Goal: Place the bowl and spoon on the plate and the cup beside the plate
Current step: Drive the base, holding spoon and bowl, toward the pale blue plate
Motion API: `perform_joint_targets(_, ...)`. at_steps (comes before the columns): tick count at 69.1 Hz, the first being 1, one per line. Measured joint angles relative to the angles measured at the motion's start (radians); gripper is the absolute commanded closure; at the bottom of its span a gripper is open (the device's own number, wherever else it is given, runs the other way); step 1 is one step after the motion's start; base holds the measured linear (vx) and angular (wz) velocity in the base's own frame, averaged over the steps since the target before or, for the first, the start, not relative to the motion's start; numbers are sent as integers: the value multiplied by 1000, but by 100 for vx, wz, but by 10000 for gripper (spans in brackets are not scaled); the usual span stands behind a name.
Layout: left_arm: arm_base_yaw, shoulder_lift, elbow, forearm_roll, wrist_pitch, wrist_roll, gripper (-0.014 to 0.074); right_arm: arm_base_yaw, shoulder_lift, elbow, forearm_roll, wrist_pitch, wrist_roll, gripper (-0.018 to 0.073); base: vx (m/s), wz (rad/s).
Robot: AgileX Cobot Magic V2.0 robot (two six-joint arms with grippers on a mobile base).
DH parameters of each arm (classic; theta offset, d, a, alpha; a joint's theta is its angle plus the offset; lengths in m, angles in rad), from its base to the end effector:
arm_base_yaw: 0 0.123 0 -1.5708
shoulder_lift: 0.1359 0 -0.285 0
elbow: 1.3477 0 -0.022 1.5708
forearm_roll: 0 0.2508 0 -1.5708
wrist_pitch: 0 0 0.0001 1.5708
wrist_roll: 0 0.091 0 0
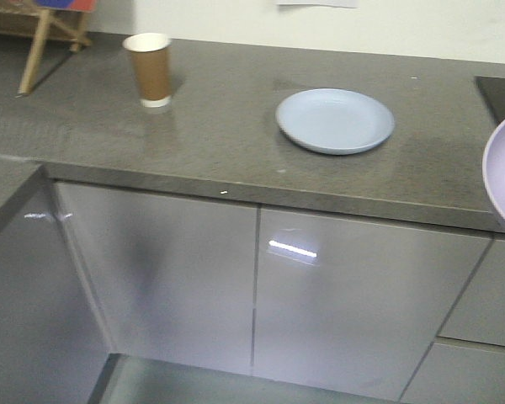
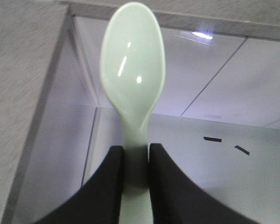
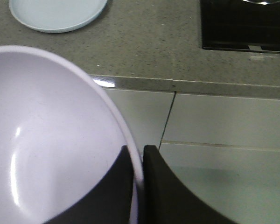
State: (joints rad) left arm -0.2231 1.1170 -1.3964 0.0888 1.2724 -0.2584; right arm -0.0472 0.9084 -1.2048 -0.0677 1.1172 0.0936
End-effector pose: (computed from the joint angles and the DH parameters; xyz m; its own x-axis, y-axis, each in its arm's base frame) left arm 0.1900 -0.0352 0.4328 -0.7851 -0.0570 -0.6167 -0.0116 0.9969 -0.0774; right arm 0.1482 -0.0125 0.4228 -0.6609 0.0950 -0.7445 0.1347 0.9909 0.0069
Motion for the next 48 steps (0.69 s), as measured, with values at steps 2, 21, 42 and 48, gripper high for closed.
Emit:
perform_joint_targets(2,0,0,0,0,0,0,603,0,0,0,0,1,0,566,13,-51)
perform_joint_targets(21,0,0,0,0,0,0,603,0,0,0,0,2,0,566,14,-48)
perform_joint_targets(42,0,0,0,-1,0,0,603,0,0,0,0,3,0,566,15,-32)
perform_joint_targets(48,0,0,0,-1,0,0,603,0,0,0,0,3,0,566,14,-19)
